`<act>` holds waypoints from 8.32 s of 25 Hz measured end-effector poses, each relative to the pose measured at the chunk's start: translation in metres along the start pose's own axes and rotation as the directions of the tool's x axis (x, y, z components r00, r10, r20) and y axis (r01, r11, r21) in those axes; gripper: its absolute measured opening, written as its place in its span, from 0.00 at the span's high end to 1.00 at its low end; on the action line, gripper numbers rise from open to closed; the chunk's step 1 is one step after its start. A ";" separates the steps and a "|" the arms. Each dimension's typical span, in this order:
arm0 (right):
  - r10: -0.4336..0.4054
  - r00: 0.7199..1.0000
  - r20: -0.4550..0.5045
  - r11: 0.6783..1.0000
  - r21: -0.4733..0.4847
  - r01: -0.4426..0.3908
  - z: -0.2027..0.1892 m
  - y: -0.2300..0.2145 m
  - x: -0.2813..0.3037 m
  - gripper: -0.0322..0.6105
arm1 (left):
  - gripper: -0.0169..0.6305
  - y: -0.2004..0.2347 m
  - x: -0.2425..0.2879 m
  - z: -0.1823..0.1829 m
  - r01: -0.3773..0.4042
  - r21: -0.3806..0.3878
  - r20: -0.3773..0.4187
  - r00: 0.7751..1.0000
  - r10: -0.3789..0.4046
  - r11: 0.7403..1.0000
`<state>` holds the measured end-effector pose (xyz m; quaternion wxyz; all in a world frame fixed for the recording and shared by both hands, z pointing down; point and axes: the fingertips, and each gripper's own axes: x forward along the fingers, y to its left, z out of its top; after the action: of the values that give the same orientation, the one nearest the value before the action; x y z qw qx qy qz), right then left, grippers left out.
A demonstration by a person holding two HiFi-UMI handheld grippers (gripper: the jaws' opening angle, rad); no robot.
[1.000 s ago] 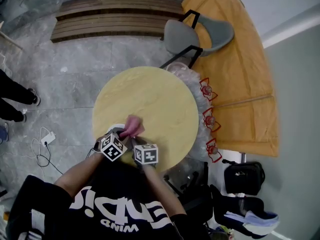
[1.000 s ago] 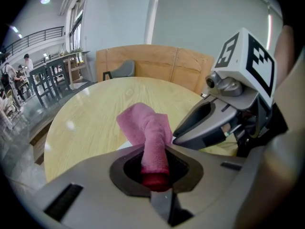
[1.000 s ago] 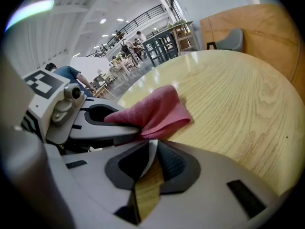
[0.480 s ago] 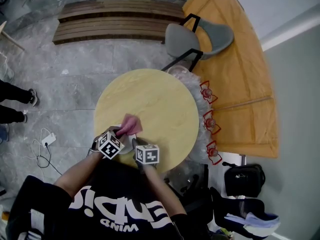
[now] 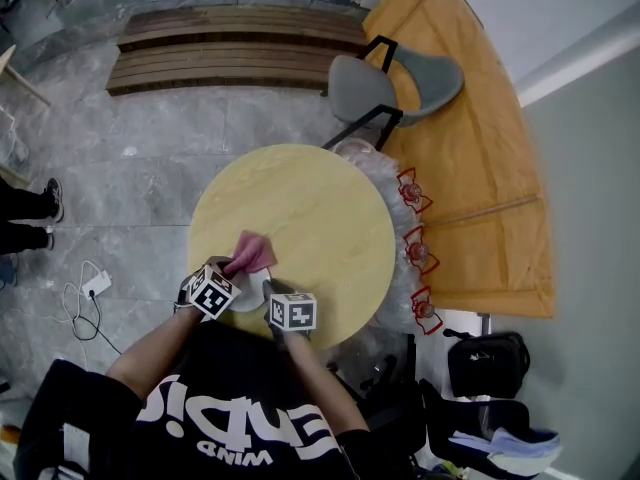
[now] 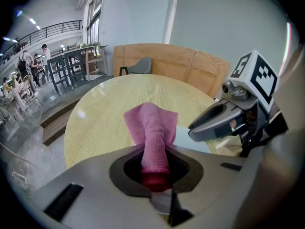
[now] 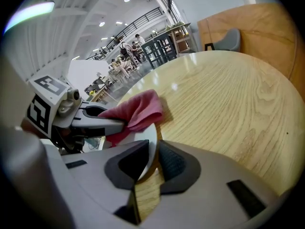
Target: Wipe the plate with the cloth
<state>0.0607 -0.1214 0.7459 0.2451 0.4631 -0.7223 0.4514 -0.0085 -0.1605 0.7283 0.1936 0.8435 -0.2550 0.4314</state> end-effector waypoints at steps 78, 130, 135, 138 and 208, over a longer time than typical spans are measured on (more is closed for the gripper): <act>-0.023 0.998 0.054 1.000 -0.020 0.024 -0.005 0.005 -0.004 0.83 | 0.90 -0.017 -0.015 -0.029 -0.088 0.025 -0.066 0.994 0.089 0.996; -0.029 0.997 0.067 0.999 0.028 0.027 -0.012 0.008 -0.006 0.83 | 0.90 -0.092 -0.018 -0.043 0.328 -0.383 0.055 0.941 -0.333 0.864; -0.022 0.998 0.060 1.000 0.013 0.021 -0.013 0.008 -0.006 0.83 | 0.90 -0.077 -0.020 -0.049 0.292 -0.432 0.067 0.954 -0.292 0.853; -0.018 0.998 0.059 1.000 0.007 0.018 -0.013 0.007 -0.006 0.83 | 0.90 -0.069 -0.022 -0.052 0.278 -0.455 0.074 0.959 -0.275 0.846; 0.142 0.710 0.689 0.921 -0.355 0.160 0.165 0.122 -0.241 0.91 | 0.90 -0.009 -0.236 0.151 -0.127 -0.074 0.685 0.715 0.143 0.989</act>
<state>0.0714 -0.1382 0.4299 0.0406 0.5449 -0.8330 0.0868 -0.0259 -0.1736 0.4492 0.0623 0.9200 -0.3741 0.0983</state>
